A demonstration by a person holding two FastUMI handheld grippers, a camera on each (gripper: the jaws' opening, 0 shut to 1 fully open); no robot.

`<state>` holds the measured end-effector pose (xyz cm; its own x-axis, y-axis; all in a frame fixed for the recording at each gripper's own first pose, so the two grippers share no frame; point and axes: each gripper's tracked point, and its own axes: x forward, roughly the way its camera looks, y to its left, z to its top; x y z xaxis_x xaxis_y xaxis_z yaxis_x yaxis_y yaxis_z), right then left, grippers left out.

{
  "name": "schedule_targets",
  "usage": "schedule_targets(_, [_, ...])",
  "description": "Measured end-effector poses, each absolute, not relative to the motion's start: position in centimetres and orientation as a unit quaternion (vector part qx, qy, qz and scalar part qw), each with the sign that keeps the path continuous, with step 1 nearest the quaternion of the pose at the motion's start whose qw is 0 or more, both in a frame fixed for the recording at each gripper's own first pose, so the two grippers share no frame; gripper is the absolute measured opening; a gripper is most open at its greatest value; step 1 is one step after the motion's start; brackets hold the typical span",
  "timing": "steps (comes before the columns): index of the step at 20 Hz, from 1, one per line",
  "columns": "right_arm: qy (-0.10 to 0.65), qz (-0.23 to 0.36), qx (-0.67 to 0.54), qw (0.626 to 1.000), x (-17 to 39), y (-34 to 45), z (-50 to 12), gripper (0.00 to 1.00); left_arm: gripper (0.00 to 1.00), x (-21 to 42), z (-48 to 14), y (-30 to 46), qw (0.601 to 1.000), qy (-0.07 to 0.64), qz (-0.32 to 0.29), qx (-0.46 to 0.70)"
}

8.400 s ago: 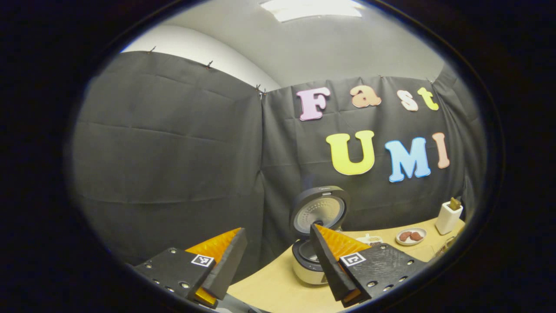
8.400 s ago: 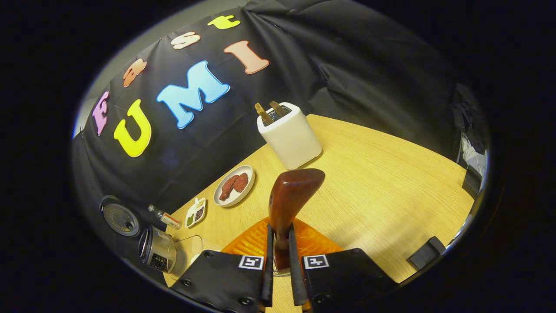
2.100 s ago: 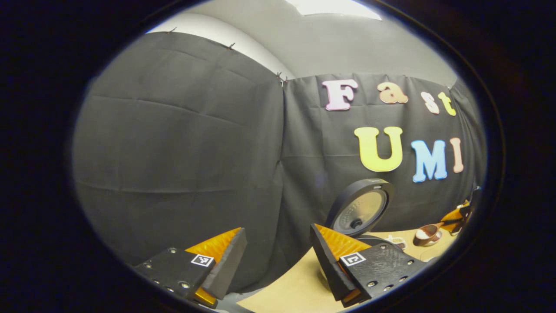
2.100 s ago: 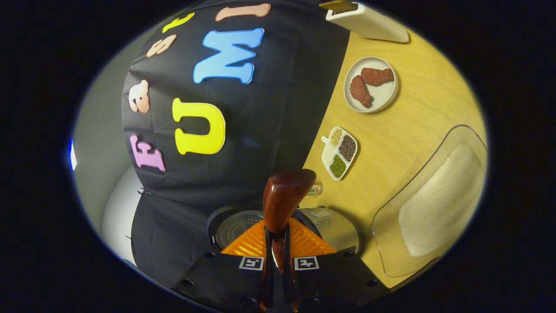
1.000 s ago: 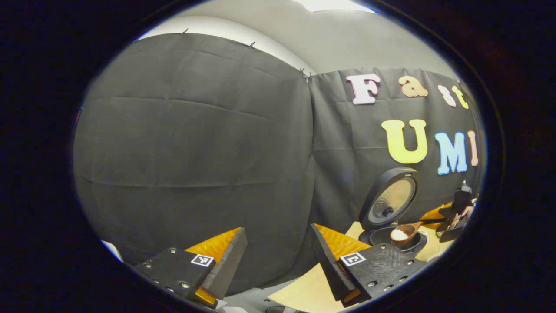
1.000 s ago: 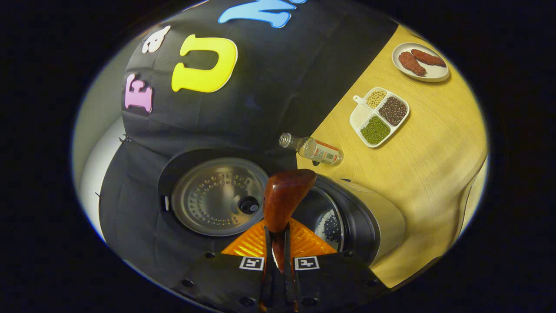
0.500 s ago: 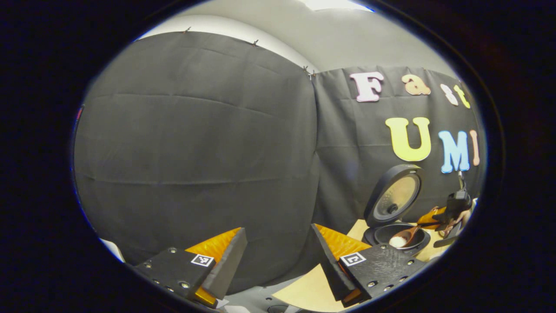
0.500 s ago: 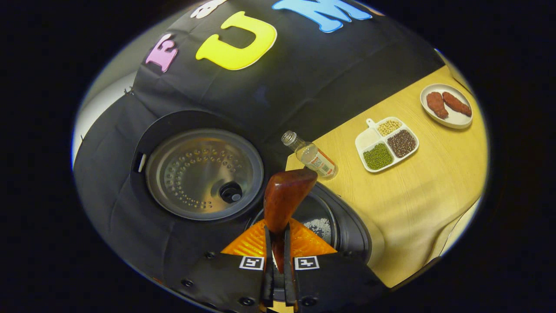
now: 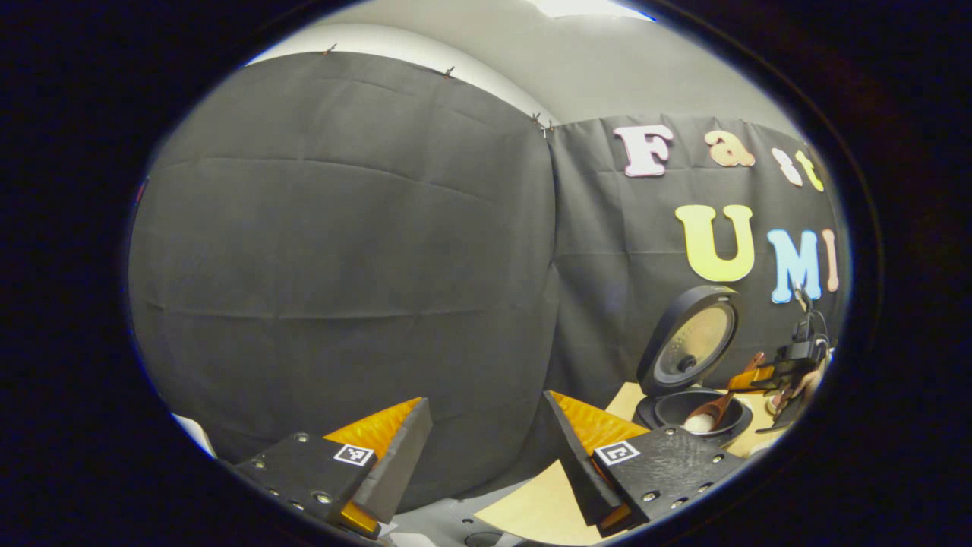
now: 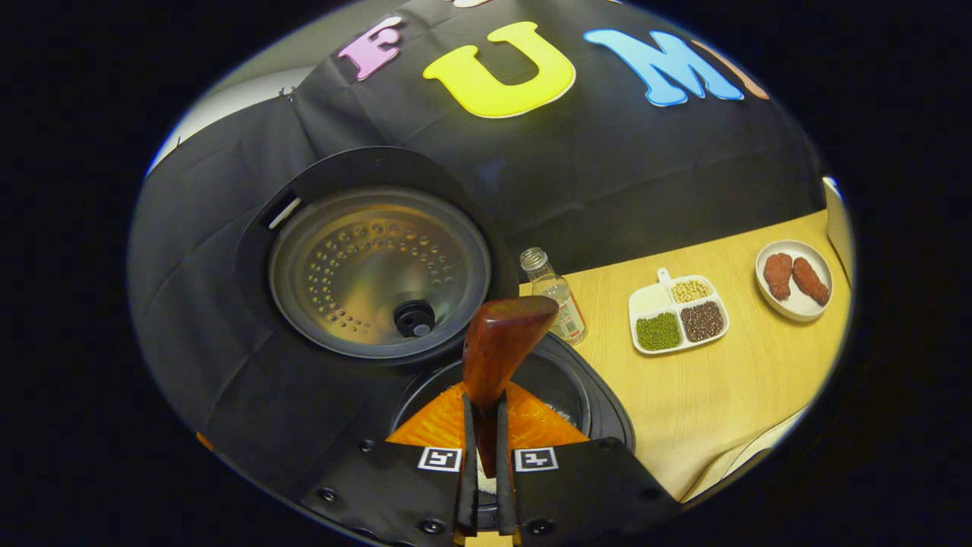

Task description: Close the left gripper, press the button to open the rice cooker; take a wooden spoon from the chopstick holder with the right hand, scoop a spoonful of rice and pour it into the rice cooker, then put the wooden spoon back into the chopstick holder.

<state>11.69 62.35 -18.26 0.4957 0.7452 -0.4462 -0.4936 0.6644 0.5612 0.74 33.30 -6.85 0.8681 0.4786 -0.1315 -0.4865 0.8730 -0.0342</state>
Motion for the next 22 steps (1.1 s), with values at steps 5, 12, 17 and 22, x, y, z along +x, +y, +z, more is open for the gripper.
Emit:
schedule_targets(5, [0.300, 0.384, 0.103, 0.867, 11.5, 63.0, -17.5, 0.11, 0.89, 0.9, -7.1, 33.3, 0.966, 0.059, 0.251, -0.036])
schedule_targets(12, [0.217, 0.399, -0.025, 0.891, 11.3, 63.5, -16.0, 0.11, 0.88, 0.5, -7.2, 33.5, 0.965, 0.059, 0.252, -0.038])
schedule_targets(17, [0.138, 0.413, -0.126, 0.892, 10.6, 63.6, -15.0, 0.11, 0.90, 0.6, -7.3, 33.5, 0.965, 0.059, 0.254, -0.043])
schedule_targets(22, [0.065, 0.423, -0.218, 0.877, 9.5, 64.1, -15.2, 0.12, 0.89, 0.5, -7.5, 33.4, 0.964, 0.059, 0.256, -0.045])
